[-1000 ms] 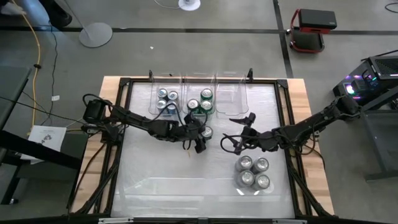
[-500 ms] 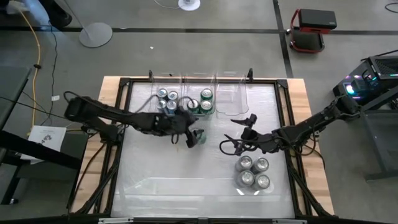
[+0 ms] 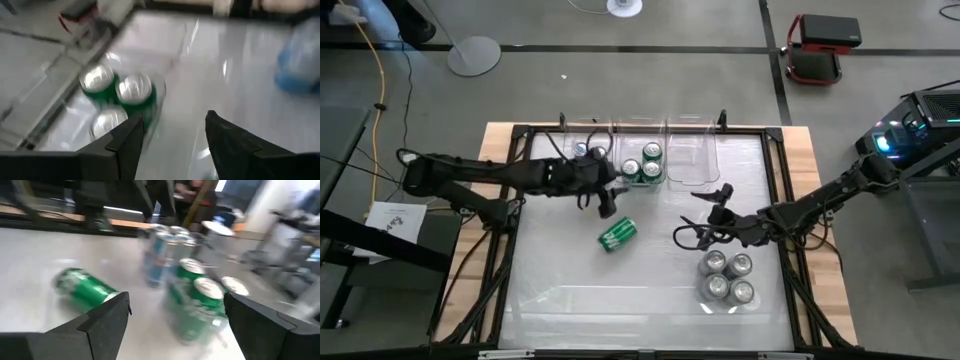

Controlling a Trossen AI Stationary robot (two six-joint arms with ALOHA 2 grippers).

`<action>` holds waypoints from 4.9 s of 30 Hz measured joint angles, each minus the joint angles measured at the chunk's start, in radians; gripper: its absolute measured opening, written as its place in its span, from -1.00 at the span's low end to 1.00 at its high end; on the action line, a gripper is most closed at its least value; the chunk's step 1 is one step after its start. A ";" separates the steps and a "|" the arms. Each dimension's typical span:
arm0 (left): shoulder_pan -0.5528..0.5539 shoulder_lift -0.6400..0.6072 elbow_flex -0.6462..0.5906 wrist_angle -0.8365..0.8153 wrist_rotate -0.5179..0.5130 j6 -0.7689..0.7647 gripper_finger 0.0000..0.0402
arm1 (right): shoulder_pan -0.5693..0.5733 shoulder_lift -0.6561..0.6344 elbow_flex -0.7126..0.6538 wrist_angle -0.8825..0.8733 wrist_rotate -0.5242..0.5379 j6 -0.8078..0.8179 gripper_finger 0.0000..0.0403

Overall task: Sort soda cans
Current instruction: Put the green soda can into the center transparent bin

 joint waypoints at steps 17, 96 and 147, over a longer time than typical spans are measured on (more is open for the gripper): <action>-0.451 -0.142 -0.307 -0.217 -0.307 -0.575 -0.11 | -0.282 0.445 0.462 -0.123 -0.943 -0.255 0.56; -0.455 -0.336 -0.657 0.174 -0.495 -0.670 -0.14 | -0.366 0.647 0.578 -0.103 -0.981 0.038 0.42; -0.569 -0.315 -0.729 0.568 -0.653 -0.451 -0.09 | -0.295 0.770 0.314 0.572 -0.573 0.189 0.46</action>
